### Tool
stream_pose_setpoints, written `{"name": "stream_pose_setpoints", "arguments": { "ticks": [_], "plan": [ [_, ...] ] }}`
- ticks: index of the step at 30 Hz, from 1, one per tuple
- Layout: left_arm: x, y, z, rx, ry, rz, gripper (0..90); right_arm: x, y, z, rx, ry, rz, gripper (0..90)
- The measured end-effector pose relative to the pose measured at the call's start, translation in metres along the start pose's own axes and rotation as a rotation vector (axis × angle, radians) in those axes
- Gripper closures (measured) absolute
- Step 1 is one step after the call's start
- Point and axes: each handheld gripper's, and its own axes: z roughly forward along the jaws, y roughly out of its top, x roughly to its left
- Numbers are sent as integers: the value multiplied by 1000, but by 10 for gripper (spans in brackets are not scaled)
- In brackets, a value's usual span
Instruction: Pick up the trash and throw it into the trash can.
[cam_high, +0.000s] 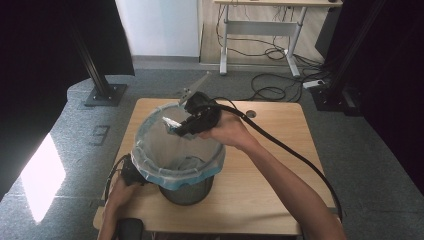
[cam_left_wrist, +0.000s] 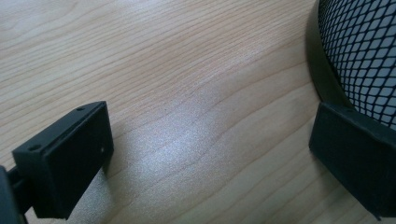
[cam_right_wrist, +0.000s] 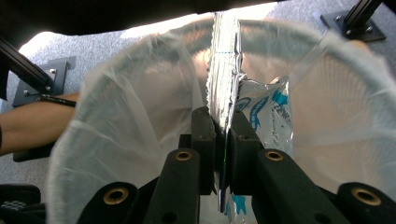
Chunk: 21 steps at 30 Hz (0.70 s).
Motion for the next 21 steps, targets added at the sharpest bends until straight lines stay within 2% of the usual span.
{"name": "stream_pose_setpoints", "arguments": {
  "ticks": [5,8,11,14,17,20,21],
  "plan": [
    [0,0,0,0,0,0,0,-4,-15,14,26,13,11,817],
    [0,0,0,0,0,0,0,-4,-22,18,53,19,13,765],
    [0,0,0,0,0,0,0,-4,-25,22,81,22,-12,602],
    [0,0,0,0,0,0,0,-5,-23,17,48,40,-9,405],
    [0,0,0,0,0,0,0,-6,-18,8,-9,15,-24,244],
    [0,0,0,0,0,0,0,-9,-15,1,-22,-43,-25,161],
    [0,0,0,0,0,0,0,-11,-15,0,-21,-49,-28,130]
  ]
}}
